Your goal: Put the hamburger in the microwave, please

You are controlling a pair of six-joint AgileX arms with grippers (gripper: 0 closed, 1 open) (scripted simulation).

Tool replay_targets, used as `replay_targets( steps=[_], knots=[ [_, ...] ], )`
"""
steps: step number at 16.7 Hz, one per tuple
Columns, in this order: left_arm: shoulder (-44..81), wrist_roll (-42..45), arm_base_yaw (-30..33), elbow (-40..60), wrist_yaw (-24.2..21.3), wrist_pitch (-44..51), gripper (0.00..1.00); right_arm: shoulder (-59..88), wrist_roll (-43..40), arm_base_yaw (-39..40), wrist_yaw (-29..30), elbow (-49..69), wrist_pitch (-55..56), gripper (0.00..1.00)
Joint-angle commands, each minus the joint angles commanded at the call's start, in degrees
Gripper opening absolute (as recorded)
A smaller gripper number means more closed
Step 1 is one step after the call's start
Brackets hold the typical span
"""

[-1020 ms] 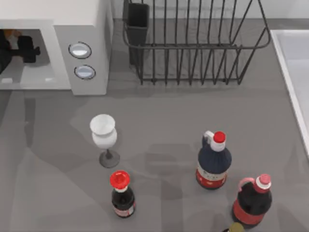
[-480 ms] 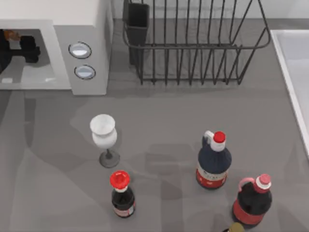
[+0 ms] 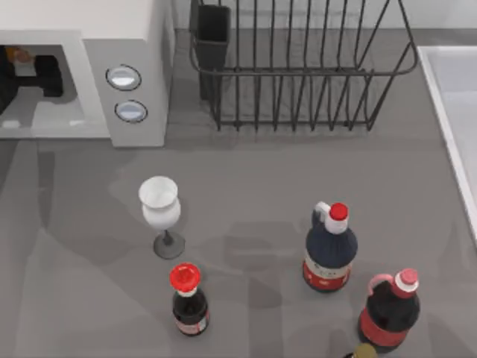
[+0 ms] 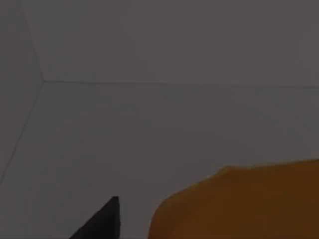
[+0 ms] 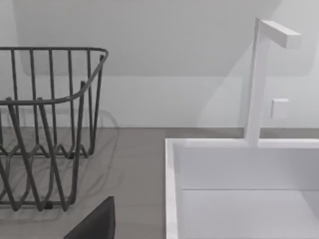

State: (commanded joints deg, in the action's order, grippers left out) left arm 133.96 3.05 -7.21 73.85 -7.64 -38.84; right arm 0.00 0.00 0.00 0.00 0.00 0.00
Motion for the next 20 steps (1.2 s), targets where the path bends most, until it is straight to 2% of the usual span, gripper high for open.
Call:
replay_targets(
  steps=[3,6,12,15,20],
  knots=[
    [-0.91,-0.03,0.48,-2.1,0.41,-1.19,1.0,0.0,0.0,0.0,0.0,0.0,0.0,1.0],
    [-6.39,-0.27,0.34,-9.37,0.75,-6.79,1.0,0.0,0.0,0.0,0.0,0.0,0.0,1.0],
    [-18.27,1.73,-3.35,-35.72,-1.74,-18.78,1.0,0.0,0.0,0.0,0.0,0.0,0.0,1.0],
    [-21.16,2.77,-5.79,-45.21,-4.16,-23.04,1.0,0.0,0.0,0.0,0.0,0.0,0.0,1.0],
    [-24.64,2.86,-7.48,-50.99,-6.57,-25.76,1.0,0.0,0.0,0.0,0.0,0.0,0.0,1.0]
  ],
)
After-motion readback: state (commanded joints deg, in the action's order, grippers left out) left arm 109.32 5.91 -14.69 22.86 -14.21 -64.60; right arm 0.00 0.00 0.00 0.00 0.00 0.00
